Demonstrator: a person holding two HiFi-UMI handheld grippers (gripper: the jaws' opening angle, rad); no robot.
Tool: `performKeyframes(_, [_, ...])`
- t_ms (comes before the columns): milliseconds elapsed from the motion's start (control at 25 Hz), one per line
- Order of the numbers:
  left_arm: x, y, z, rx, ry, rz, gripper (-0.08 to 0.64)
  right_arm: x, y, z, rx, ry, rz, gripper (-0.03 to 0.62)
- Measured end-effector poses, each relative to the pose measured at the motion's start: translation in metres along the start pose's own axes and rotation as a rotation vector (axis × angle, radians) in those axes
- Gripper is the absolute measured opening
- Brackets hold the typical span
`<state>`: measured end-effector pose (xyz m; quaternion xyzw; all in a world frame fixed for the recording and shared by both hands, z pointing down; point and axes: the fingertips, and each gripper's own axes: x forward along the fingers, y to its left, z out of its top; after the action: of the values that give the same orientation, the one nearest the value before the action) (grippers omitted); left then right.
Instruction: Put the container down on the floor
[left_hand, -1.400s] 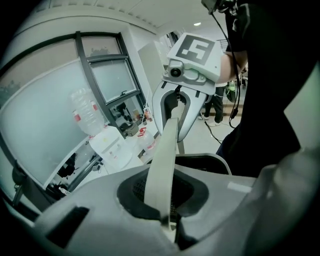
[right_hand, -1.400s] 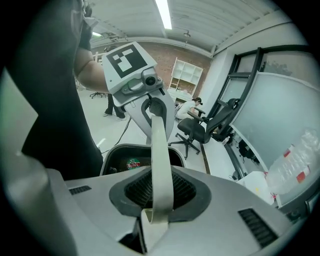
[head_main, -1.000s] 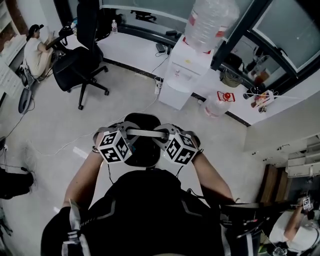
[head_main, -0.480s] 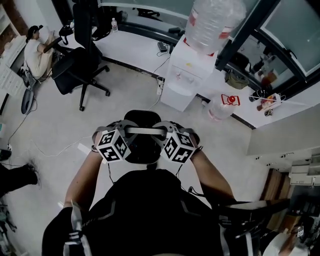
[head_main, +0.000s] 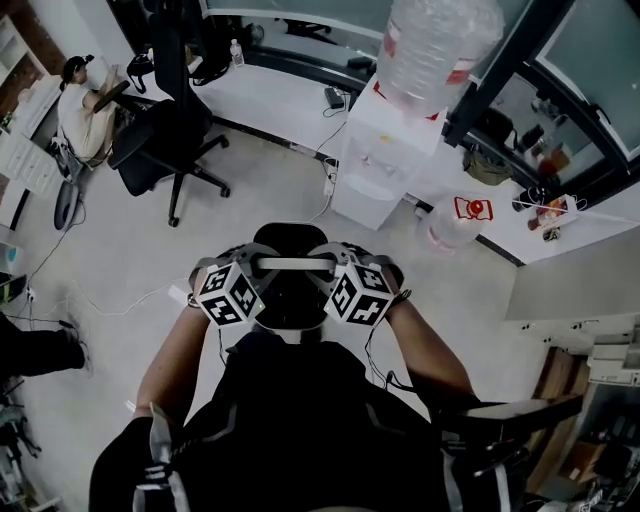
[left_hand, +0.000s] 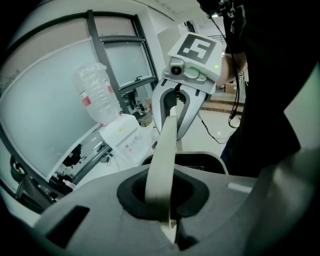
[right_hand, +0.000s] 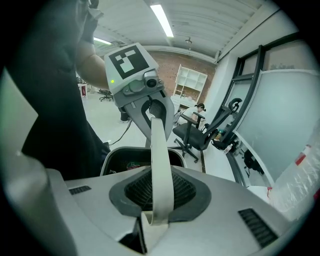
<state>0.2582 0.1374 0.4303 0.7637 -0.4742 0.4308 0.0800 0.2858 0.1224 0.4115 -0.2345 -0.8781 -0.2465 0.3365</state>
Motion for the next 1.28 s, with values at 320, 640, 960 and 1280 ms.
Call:
performKeyframes(320, [0.012,0.030,-0.008,0.012,-0.005,-0.004,0.011,0.015,-0.028,-0.002,0.007,0.011,-0.012,0.071])
performKeyframes(640, [0.012,0.083,-0.032,0.060,-0.037,-0.022,0.011,0.048,-0.071,0.017,0.032,0.044,-0.056,0.071])
performKeyframes(960, [0.008,0.140,-0.059,0.130,-0.057,-0.081,0.011,0.086,-0.115,0.039,0.103,0.071,-0.097,0.071])
performKeyframes(1280, [0.003,0.182,-0.085,0.156,-0.090,-0.117,0.011,0.118,-0.147,0.061,0.130,0.103,-0.140,0.071])
